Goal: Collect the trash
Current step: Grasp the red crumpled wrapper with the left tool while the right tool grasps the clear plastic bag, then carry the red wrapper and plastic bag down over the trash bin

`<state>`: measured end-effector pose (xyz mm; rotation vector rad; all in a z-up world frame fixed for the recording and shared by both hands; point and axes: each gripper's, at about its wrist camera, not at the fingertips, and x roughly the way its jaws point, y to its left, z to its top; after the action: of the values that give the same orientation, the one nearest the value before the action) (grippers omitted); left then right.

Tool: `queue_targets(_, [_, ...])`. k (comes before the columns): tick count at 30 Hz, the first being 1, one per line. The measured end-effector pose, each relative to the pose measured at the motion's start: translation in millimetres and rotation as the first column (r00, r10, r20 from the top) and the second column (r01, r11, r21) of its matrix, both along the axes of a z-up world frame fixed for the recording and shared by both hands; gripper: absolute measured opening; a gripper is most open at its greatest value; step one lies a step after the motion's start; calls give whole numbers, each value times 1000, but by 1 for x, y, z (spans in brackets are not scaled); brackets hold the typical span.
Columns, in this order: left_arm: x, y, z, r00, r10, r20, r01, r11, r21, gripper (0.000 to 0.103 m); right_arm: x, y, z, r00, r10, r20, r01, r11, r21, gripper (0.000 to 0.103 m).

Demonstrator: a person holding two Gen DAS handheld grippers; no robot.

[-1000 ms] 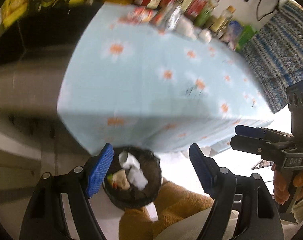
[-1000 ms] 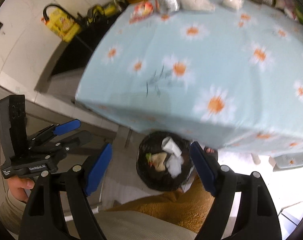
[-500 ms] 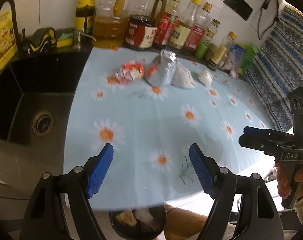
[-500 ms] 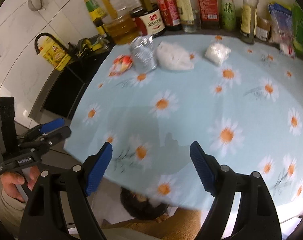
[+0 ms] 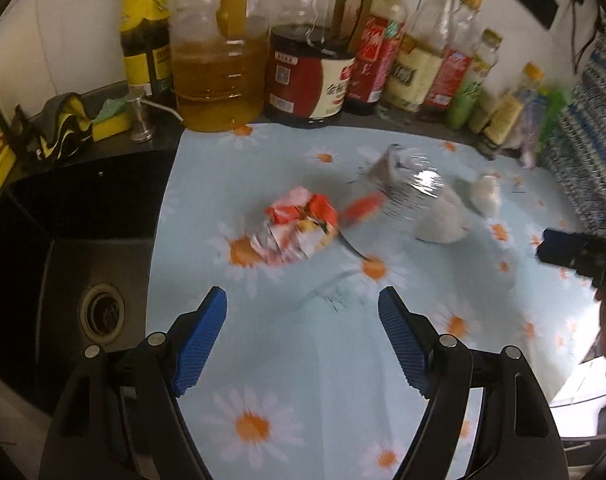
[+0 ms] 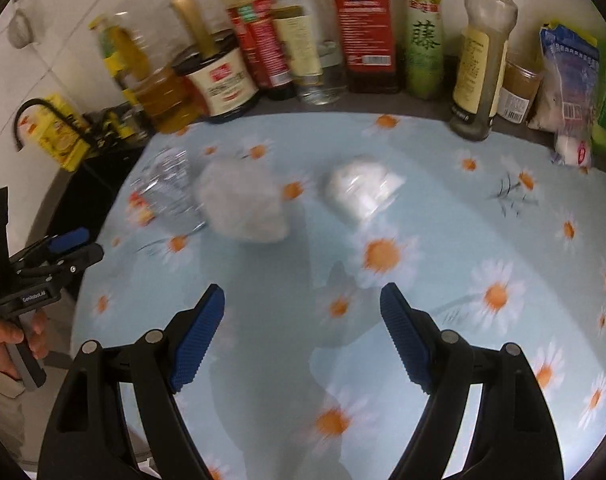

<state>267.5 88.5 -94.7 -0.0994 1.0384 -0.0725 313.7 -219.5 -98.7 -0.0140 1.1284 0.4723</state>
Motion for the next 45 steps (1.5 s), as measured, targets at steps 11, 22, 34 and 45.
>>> queue_targets(11, [59, 1, -29, 997, -45, -56, 48, 997, 64, 76, 71, 1, -22, 999, 34, -8, -35, 996, -78, 80])
queue_targets(22, [78, -7, -44, 994, -73, -80, 82, 990, 111, 74, 98, 0, -40, 998, 48, -37, -52, 994, -92, 80])
queue_targets(34, [80, -10, -47, 993, -93, -79, 103, 987, 122, 47, 101, 15, -39, 996, 88, -9, -88, 989, -120, 60])
queue_targets(45, [67, -4, -37, 995, -85, -54, 90, 990, 109, 46, 89, 10, -29, 997, 76, -5, -76, 992, -102, 60])
